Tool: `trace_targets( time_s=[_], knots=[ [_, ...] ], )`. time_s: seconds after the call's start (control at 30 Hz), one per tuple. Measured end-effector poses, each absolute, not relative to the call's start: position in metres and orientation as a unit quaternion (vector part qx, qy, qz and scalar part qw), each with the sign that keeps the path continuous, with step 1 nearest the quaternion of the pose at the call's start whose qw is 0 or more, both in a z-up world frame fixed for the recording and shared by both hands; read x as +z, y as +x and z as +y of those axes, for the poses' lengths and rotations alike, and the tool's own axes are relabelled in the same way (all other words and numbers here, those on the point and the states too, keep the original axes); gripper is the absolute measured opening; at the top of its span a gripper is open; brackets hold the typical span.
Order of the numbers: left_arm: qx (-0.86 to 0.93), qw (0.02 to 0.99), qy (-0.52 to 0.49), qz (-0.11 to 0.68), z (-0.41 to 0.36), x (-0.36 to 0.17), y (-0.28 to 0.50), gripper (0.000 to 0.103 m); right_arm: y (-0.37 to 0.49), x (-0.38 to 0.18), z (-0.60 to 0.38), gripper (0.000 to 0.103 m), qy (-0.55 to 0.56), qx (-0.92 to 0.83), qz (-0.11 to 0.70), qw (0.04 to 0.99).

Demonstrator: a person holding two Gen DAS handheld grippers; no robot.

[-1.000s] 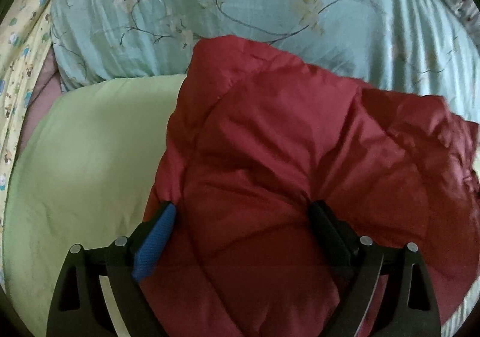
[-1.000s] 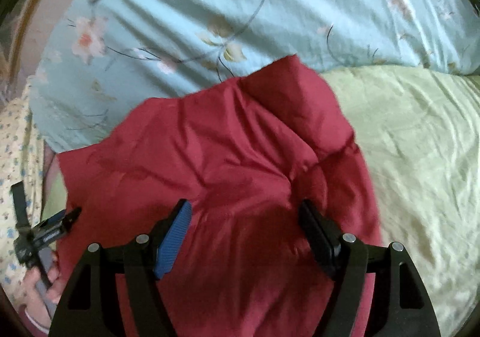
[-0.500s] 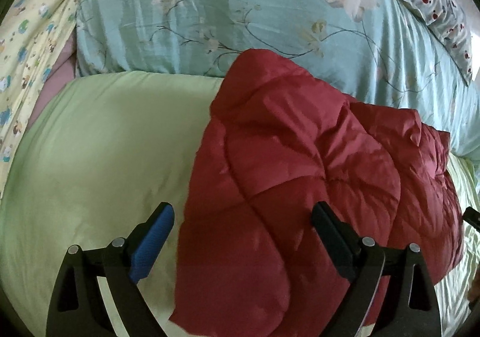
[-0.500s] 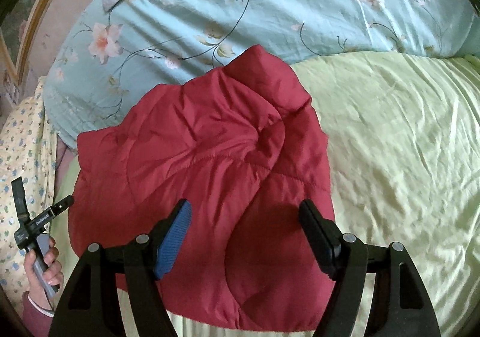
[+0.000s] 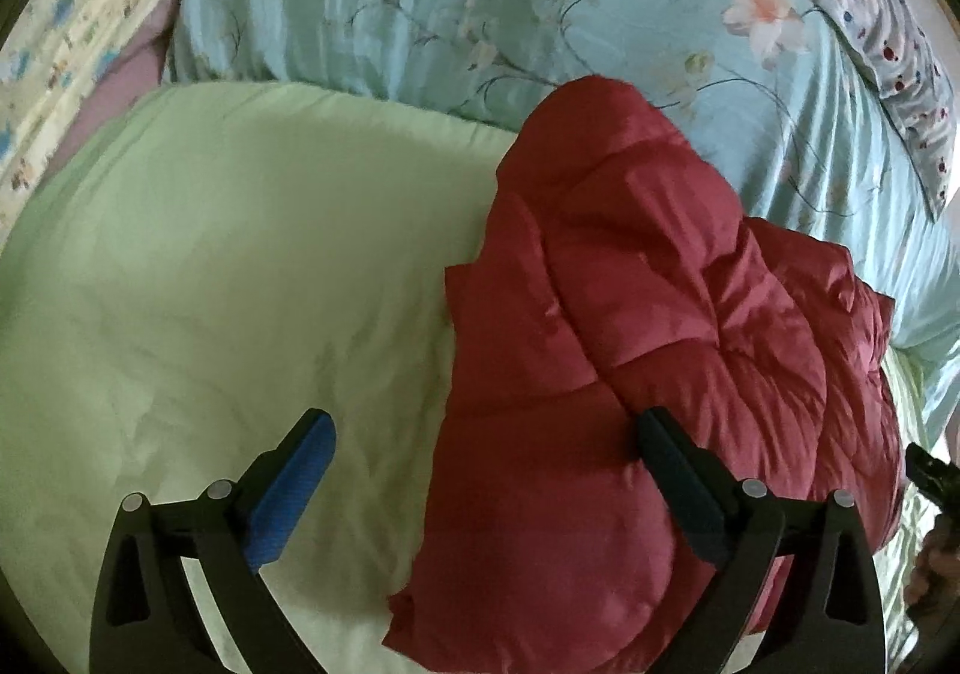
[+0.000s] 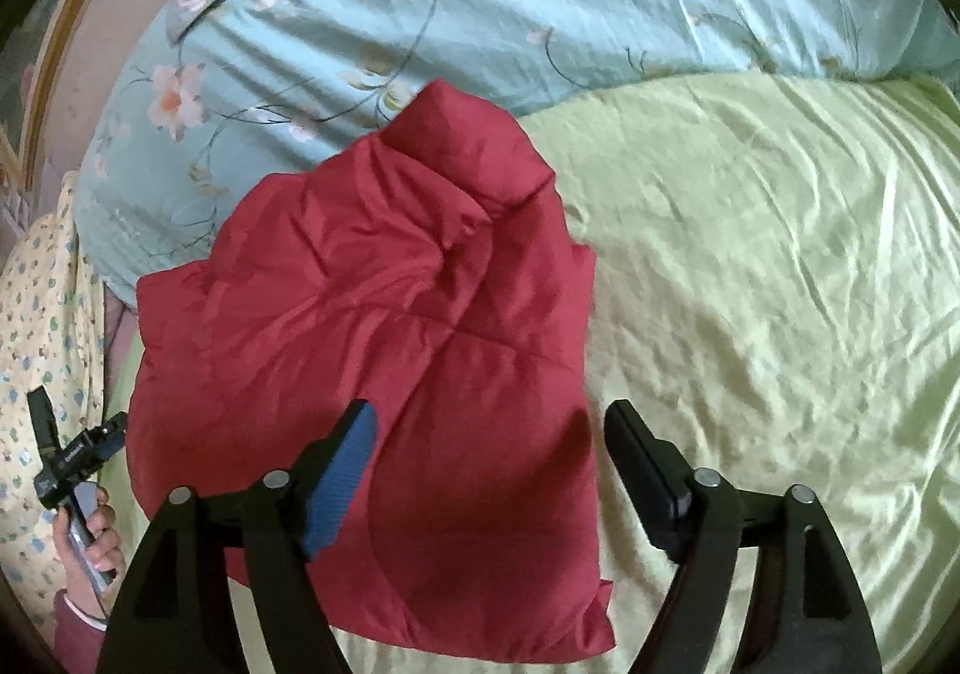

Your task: Fold large clothes

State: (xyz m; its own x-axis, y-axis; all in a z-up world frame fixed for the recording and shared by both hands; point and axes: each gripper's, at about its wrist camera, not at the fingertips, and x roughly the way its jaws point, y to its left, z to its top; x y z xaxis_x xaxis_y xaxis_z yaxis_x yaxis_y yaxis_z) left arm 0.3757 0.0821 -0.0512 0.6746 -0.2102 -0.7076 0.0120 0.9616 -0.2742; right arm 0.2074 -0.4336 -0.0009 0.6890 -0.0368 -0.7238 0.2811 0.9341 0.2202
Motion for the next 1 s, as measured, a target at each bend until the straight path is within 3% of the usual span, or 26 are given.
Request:
trace_targets(
  time_s=[0.53, 0.8, 0.9, 0.97, 1.0],
  knots=[
    [-0.167, 0.849, -0.256, 0.431, 0.107, -0.093, 0.429, 0.103, 0.265, -0.044, -0.468, 0.095, 0.266, -0.006, 0.426, 0.865],
    [-0.187, 0.844, -0.190, 0.465, 0.065, -0.098, 0.457, 0.103, 0.284, -0.052, -0.456, 0.097, 0.266, 0.006, 0.450, 0.853],
    [-0.197, 0.847, -0.183, 0.458, 0.066, -0.096, 0.458, 0.089, 0.285, -0.054, -0.453, 0.091, 0.267, 0.011, 0.452, 0.851],
    [-0.204, 0.855, -0.169, 0.445, 0.065, -0.092, 0.452, 0.072, 0.284, -0.052, -0.452, 0.075, 0.265, 0.017, 0.449, 0.853],
    [-0.205, 0.859, -0.163, 0.440, 0.063, -0.089, 0.448, 0.069, 0.283, -0.051, -0.451, 0.071, 0.266, 0.019, 0.447, 0.854]
  ],
)
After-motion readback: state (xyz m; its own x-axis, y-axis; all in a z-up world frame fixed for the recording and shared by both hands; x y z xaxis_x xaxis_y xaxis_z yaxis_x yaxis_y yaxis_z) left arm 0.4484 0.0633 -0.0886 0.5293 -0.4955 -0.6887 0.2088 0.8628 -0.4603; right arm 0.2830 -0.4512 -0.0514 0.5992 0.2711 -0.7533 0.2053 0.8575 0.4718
